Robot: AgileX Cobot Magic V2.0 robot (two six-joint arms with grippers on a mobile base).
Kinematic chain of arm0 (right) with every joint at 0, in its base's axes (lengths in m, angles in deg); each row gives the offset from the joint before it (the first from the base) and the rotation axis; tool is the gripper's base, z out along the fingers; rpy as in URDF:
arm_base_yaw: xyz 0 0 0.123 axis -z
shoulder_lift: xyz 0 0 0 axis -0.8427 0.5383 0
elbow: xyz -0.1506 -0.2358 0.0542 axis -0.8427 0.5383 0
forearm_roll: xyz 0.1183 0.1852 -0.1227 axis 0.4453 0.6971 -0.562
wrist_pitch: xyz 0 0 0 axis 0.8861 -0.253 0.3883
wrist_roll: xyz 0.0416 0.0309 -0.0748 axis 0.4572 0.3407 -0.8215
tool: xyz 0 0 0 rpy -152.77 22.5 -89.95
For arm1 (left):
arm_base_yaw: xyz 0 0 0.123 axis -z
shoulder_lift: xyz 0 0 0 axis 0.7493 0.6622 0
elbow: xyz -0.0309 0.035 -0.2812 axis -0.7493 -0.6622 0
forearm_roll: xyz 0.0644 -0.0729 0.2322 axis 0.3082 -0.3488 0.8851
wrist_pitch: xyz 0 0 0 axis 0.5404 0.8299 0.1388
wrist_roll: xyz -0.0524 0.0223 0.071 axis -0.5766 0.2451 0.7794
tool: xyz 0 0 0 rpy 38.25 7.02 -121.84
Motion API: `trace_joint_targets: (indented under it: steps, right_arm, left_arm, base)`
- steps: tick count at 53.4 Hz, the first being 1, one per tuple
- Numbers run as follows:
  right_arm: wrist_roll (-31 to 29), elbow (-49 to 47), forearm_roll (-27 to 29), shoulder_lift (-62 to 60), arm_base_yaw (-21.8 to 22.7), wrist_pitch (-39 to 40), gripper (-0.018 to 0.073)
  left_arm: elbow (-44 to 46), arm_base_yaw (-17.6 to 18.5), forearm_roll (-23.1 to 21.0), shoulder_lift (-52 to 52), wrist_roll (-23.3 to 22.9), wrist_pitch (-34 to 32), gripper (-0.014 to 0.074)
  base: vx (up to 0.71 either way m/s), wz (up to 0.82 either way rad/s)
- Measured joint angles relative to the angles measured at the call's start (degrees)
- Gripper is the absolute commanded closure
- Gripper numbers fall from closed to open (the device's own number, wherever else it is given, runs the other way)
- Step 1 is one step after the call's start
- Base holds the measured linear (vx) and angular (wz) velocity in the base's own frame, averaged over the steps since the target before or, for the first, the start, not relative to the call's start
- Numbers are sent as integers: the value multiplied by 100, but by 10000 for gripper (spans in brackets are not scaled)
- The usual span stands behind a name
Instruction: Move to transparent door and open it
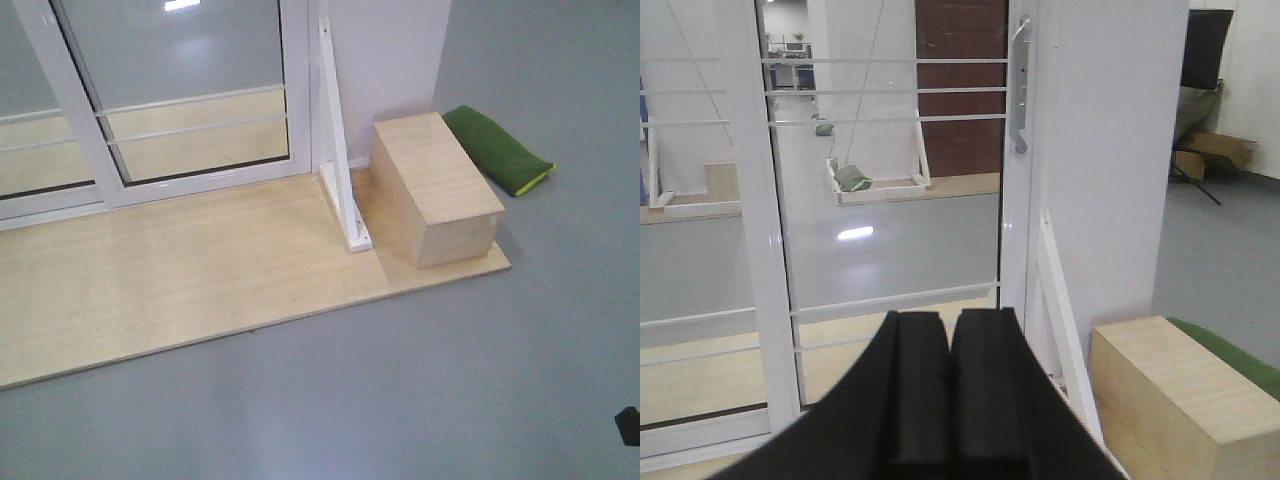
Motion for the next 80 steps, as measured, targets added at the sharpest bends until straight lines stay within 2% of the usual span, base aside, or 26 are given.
trace_joint_targets:
  steps: [38,80]
  right_arm:
    - [0,0,0,0,0,0,568]
    - [0,0,0,0,0,0,568]
  left_arm:
    - [0,0,0,0,0,0,602]
    - [0,0,0,0,0,0,602]
  base:
    - [57,29]
    - [34,6]
